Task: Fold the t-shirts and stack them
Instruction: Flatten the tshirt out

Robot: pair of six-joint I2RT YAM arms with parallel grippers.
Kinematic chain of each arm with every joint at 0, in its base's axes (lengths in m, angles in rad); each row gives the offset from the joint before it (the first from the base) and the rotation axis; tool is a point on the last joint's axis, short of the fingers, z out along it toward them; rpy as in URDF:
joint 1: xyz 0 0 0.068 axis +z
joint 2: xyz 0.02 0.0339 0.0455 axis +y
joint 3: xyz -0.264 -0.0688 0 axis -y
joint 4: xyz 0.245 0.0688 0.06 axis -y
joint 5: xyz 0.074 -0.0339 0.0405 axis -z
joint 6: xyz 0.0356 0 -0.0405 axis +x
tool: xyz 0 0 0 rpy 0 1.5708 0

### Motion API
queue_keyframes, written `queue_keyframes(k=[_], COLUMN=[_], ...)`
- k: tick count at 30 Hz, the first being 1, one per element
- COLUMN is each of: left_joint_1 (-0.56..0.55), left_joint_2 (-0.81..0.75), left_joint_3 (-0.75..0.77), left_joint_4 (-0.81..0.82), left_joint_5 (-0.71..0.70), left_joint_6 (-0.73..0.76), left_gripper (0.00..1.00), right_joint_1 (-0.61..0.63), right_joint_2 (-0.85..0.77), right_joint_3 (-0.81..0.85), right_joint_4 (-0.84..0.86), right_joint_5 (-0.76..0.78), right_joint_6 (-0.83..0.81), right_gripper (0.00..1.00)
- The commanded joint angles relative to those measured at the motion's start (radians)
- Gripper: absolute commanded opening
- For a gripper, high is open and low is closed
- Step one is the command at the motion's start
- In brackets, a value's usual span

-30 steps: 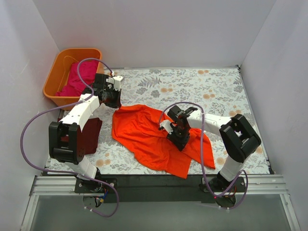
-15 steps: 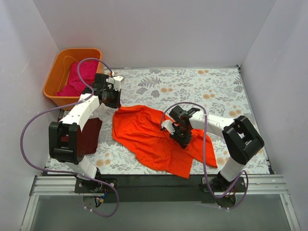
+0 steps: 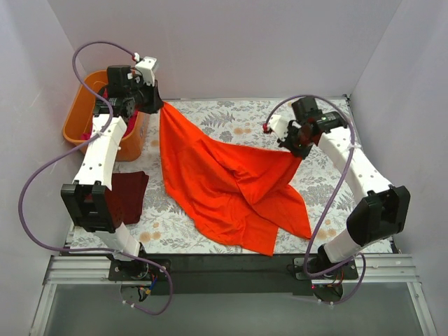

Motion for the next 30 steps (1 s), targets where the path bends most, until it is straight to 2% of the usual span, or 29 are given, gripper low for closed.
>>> queue_keyframes(k=[1, 5, 7, 10, 13, 14, 15, 19, 24, 27, 30], left_joint_1=[0.007, 0.024, 0.034, 0.035, 0.035, 0.037, 0.037, 0.037, 0.035, 0.037, 0.037], left_joint_2=[-0.010, -0.117, -0.221, -0.348, -0.414, -0.416, -0.416, -0.334, -0.254, -0.279, -0.361], left_joint_3=[0.079, 0.062, 0.021, -0.018, -0.018, 0.003, 0.004, 0.155, 0.275, 0.284, 0.229], left_joint_4=[-0.014, -0.040, -0.033, 0.026, 0.127, 0.171, 0.172, 0.167, 0.178, 0.179, 0.202], left_joint_5=[0.043, 0.060, 0.051, -0.004, -0.038, -0.043, -0.041, -0.066, -0.069, -0.086, -0.096], left_joint_6=[-0.024, -0.040, -0.047, -0.078, -0.103, -0.118, -0.124, -0.133, -0.130, -0.129, -0.129], left_gripper=[0.00, 0.00, 0.00, 0.00, 0.00, 0.00, 0.00, 0.00, 0.00, 0.00, 0.00], right_joint_1=[-0.077, -0.148, -0.157, -0.158, -0.162, -0.162, -0.162, -0.162, -0.162, -0.160, -0.159], right_joint_2=[-0.001, -0.086, -0.172, -0.244, -0.251, -0.236, -0.236, -0.144, -0.035, -0.044, -0.111], right_joint_3=[0.148, 0.202, 0.199, 0.239, 0.331, 0.396, 0.397, 0.587, 0.774, 0.804, 0.764], right_joint_4=[-0.097, -0.140, -0.142, -0.130, -0.070, -0.036, -0.016, 0.073, 0.148, 0.194, 0.235], right_joint_5=[0.050, 0.090, 0.106, 0.162, 0.244, 0.273, 0.286, 0.358, 0.436, 0.472, 0.479], right_joint_6=[-0.098, -0.104, -0.106, -0.106, -0.101, -0.094, -0.091, -0.124, -0.159, -0.173, -0.181], right_gripper=[0.01, 0.01, 0.01, 0.01, 0.01, 0.01, 0.01, 0.01, 0.01, 0.01, 0.01])
